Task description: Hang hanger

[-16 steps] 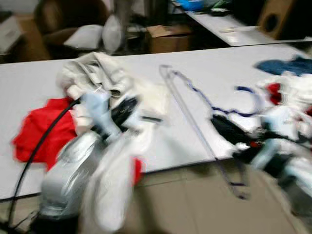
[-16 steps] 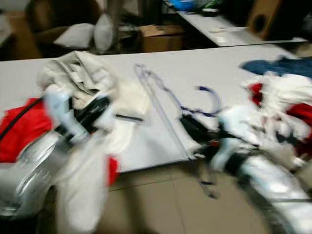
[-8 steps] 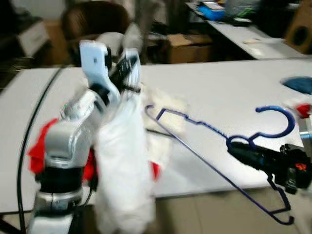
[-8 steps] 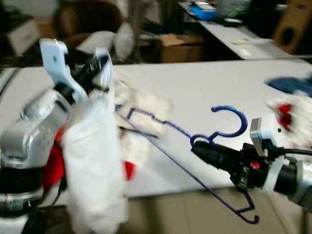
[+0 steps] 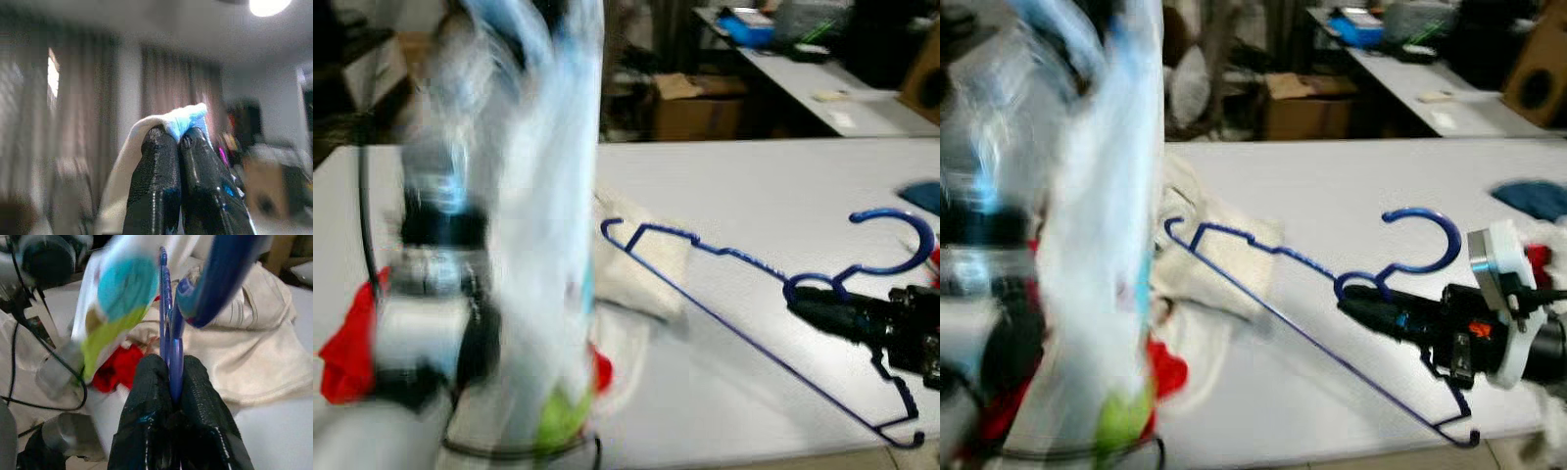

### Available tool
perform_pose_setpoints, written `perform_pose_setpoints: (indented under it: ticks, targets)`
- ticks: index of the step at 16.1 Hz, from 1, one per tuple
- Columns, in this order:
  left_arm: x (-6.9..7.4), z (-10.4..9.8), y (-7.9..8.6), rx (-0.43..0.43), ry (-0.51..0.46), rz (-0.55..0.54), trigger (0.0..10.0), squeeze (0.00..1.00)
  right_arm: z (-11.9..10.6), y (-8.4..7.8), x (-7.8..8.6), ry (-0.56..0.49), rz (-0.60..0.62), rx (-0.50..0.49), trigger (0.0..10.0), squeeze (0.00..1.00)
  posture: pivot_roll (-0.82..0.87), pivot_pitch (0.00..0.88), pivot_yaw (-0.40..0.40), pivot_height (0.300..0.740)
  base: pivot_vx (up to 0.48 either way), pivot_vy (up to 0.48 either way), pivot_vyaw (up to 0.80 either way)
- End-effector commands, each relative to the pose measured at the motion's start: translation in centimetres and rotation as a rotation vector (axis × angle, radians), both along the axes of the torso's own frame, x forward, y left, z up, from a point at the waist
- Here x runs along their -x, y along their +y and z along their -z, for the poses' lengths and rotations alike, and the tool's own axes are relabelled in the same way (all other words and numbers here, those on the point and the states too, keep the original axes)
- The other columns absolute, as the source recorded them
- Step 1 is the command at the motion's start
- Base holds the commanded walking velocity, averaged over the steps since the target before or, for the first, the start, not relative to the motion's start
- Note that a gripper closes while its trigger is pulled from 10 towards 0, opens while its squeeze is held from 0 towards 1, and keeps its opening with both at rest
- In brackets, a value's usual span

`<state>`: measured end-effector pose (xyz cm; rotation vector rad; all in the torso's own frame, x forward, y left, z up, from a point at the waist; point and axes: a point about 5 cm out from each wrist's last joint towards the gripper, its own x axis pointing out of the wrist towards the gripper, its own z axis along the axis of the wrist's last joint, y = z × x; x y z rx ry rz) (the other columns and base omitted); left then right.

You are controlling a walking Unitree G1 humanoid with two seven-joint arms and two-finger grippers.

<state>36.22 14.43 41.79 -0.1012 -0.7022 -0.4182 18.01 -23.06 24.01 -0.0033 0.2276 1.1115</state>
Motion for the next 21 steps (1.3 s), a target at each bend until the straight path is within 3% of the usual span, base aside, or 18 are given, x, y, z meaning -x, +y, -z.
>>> perform_pose_setpoints:
  ticks: [1, 2, 3, 5, 6, 7, 8, 9, 10, 11, 13, 14, 15, 16, 18, 19, 21]
  targets:
    - [0.4, -1.5, 2.1, 0.075, -0.068, -0.057, 10.0, 0.0, -0.1, 0.0, -0.1, -0.017, -0.001, 0.015, 10.0, 0.0, -0.01, 0.0, -0.019, 0.74, 0.322, 0.0, 0.0]
    - [1.8, -6.0, 3.5, 0.138, -0.214, -0.089, 10.0, 0.0, -0.1, -0.5, -0.7, -0.054, 0.066, 0.023, 10.0, 0.0, -0.01, 0.0, -0.007, 0.74, 0.0, 0.0, 0.0]
    - [1.8, -6.3, 3.6, 0.126, -0.225, -0.091, 10.0, 0.0, -0.2, -0.5, -0.9, -0.067, 0.088, 0.021, 10.0, 0.0, -0.01, 0.0, 0.001, 0.74, 0.0, 0.0, 0.0]
    - [-0.2, -1.1, 3.2, 0.019, -0.065, -0.09, 10.0, 0.0, -0.1, -0.4, -0.8, -0.081, 0.118, 0.015, 10.0, 0.0, -0.02, 0.0, 0.021, 0.74, 0.0, 0.0, 0.0]
    - [-0.8, 2.6, 2.7, -0.08, 0.033, -0.077, 10.0, 0.0, 0.0, -0.4, -0.7, -0.079, 0.124, 0.013, 10.0, 0.0, -0.02, 0.0, 0.024, 0.74, 0.0, 0.0, 0.0]
    - [-1.2, 5.1, 2.3, -0.146, 0.091, -0.061, 10.0, 0.0, 0.1, -0.3, -0.5, -0.077, 0.127, 0.011, 10.0, 0.0, -0.02, 0.0, 0.025, 0.74, 0.0, 0.0, 0.0]
    - [-0.9, 9.9, 2.0, -0.314, 0.198, -0.027, 10.0, 0.0, 0.2, -0.4, -0.4, -0.076, 0.136, 0.008, 10.0, 0.0, -0.02, 0.0, 0.025, 0.74, 0.0, 0.0, 0.0]
    - [0.2, 14.3, 2.0, -0.464, 0.306, 0.021, 10.0, 0.0, 0.3, -0.4, -0.2, -0.073, 0.144, 0.004, 10.0, 0.0, -0.02, 0.0, 0.025, 0.74, 0.0, 0.0, 0.0]
    - [3.5, 19.2, 2.0, -0.575, 0.454, 0.162, 10.0, 0.0, 0.6, -0.4, 0.0, -0.064, 0.154, -0.004, 10.0, 0.0, -0.01, 0.0, 0.02, 0.74, 0.0, 0.0, 0.0]
    - [5.8, 19.5, 2.1, -0.569, 0.485, 0.293, 10.0, 0.0, 0.7, -0.3, 0.0, -0.057, 0.154, -0.009, 10.0, 0.0, -0.01, 0.0, 0.015, 0.74, 0.0, 0.0, 0.0]
    - [8.2, 19.0, 2.6, -0.566, 0.5, 0.459, 10.0, 0.0, 1.0, 0.0, -0.2, -0.05, 0.148, -0.016, 10.0, 0.0, 0.0, 0.0, 0.009, 0.74, 0.0, 0.0, 0.0]
    - [9.4, 19.6, 3.0, -0.625, 0.541, 0.539, 10.0, 1.0, 1.2, 0.2, -0.4, -0.046, 0.143, -0.013, 10.0, 0.0, 0.01, 0.0, 0.006, 0.74, 0.0, 0.0, 0.0]
    - [10.0, 20.1, 3.1, -0.664, 0.575, 0.575, 10.0, 1.0, 1.3, 0.3, -0.5, -0.043, 0.138, -0.011, 10.0, 0.0, 0.01, 0.0, 0.006, 0.74, 0.0, 0.0, 0.0]
    - [11.3, 21.7, 3.7, -0.78, 0.652, 0.621, 10.0, 1.0, 1.5, 0.6, -0.5, -0.038, 0.13, -0.012, 10.0, 0.0, 0.01, 0.0, 0.013, 0.74, 0.0, 0.0, 0.0]
    - [13.2, 23.3, 4.4, -0.893, 0.79, 0.66, 10.0, 1.0, 1.5, 0.7, -0.6, -0.038, 0.132, -0.007, 10.0, 0.0, 0.01, 0.0, 0.015, 0.74, 0.0, 0.0, 0.0]
    - [13.6, 23.4, 4.5, -0.893, 0.821, 0.673, 10.0, 1.0, 1.5, 0.6, -0.7, -0.037, 0.139, 0.006, 10.0, 0.0, 0.01, 0.0, 0.017, 0.74, 0.0, 0.0, 0.0]
    - [13.4, 22.4, 4.4, -0.83, 0.791, 0.675, 10.0, 1.0, 1.9, 0.0, -0.7, -0.021, 0.176, 0.06, 10.0, 0.0, 0.0, 0.0, 0.021, 0.74, 0.0, 0.0, 0.0]
